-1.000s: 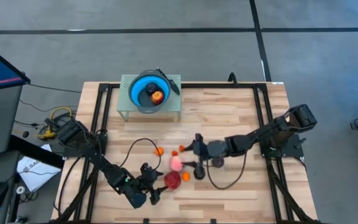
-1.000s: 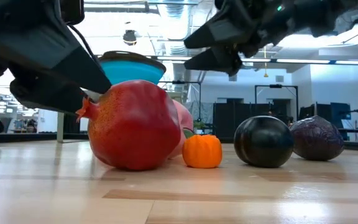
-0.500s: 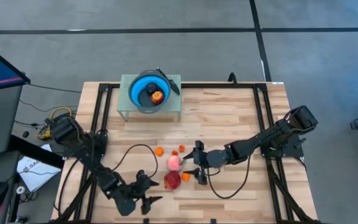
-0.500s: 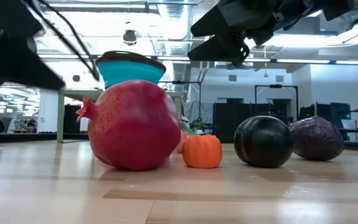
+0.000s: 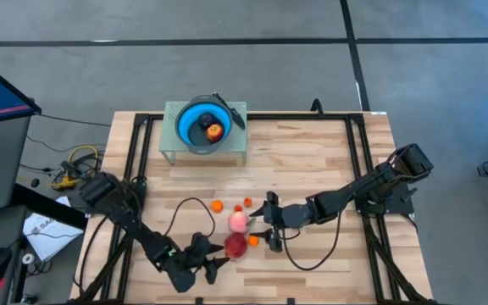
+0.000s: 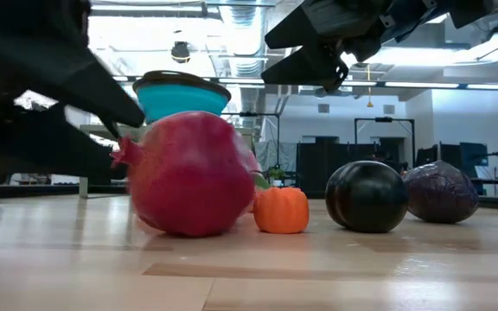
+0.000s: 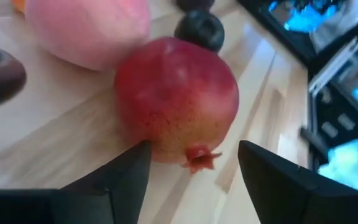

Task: Pick & Place Fruit
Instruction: Put the red pomegranate into the blue strainer bowl on the shelf

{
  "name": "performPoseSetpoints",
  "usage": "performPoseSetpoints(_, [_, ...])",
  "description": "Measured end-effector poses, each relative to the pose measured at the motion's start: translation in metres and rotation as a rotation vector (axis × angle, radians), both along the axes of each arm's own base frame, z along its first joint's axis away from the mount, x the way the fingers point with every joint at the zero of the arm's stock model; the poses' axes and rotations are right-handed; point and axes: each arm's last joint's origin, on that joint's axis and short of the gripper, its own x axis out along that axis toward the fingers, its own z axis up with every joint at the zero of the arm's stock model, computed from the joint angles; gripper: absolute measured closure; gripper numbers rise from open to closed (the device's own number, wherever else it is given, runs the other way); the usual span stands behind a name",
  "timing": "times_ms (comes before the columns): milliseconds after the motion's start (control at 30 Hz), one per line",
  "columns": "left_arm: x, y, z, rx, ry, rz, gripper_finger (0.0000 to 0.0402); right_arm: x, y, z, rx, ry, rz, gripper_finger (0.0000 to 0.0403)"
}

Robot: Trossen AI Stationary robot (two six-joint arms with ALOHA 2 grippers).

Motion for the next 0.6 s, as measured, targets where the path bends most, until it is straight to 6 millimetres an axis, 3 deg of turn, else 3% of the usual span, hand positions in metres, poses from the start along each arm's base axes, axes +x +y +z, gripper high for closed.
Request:
performPoseSetpoints(300, [0.016,0.012,-0.001,-0.121,0.049,-0.031,0.0189,0.000,0.000,0.000,0.000,0.001,0.000,0.0122])
performPoseSetpoints(600, [0.019,0.016,-0.001,-0.128,0.053,-0.021,0.0253,0.000,0.000,0.000,0.000,0.001,0.001,0.0122])
